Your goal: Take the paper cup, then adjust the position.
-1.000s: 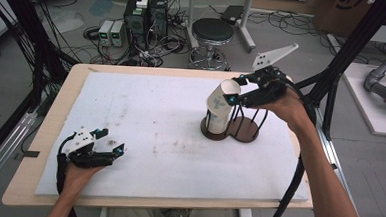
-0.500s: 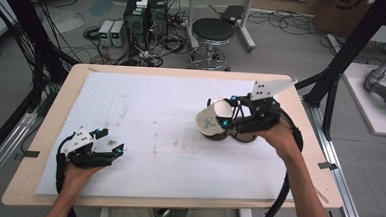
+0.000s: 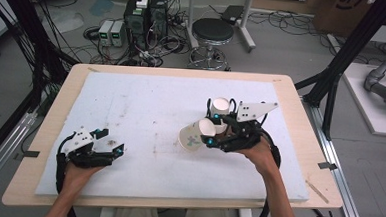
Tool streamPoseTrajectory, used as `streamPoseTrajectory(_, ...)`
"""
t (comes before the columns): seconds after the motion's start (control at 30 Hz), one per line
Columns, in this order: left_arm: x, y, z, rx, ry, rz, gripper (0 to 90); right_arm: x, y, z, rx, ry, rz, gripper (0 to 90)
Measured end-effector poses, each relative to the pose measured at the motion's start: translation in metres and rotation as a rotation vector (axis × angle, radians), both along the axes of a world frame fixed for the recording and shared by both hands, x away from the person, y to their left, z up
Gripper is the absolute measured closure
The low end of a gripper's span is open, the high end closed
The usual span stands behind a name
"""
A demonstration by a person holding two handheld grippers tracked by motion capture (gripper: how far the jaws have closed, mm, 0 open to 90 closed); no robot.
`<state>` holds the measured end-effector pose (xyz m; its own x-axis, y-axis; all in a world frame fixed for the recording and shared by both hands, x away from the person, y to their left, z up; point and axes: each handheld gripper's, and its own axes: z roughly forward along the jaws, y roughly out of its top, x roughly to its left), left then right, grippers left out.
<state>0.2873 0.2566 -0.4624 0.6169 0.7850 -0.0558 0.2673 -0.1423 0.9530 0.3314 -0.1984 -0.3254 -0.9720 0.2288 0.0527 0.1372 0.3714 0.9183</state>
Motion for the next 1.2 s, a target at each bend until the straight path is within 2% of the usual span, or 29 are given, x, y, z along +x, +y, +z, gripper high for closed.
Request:
streamPoseTrajectory(0.13,0.001,0.0,0.0,-0.002,0.007,0.003,15.4,0.0,0.004,-0.005,-0.003,-0.011,0.009,37.4)
streamPoseTrajectory(0.53,0.001,0.0,0.0,0.0,0.01,0.004,15.4,0.002,0.002,-0.023,0.008,0.005,0.007,37.3)
streamPoseTrajectory(0.57,0.001,0.0,0.0,0.0,0.01,0.003,15.4,0.003,0.002,-0.023,-0.014,0.007,-0.003,37.3)
streamPoseTrajectory(0.97,0.001,0.001,0.0,-0.013,0.012,0.016,15.4,0.005,0.001,-0.024,-0.003,-0.004,-0.005,37.2)
streamPoseTrajectory(1.03,0.001,0.001,0.0,-0.01,0.01,0.015,15.4,0.005,0.0,-0.024,-0.005,0.005,-0.003,37.2)
streamPoseTrajectory(1.2,0.0,0.001,0.0,-0.005,0.007,0.018,15.7,0.006,0.0,-0.025,-0.004,-0.006,-0.004,37.2)
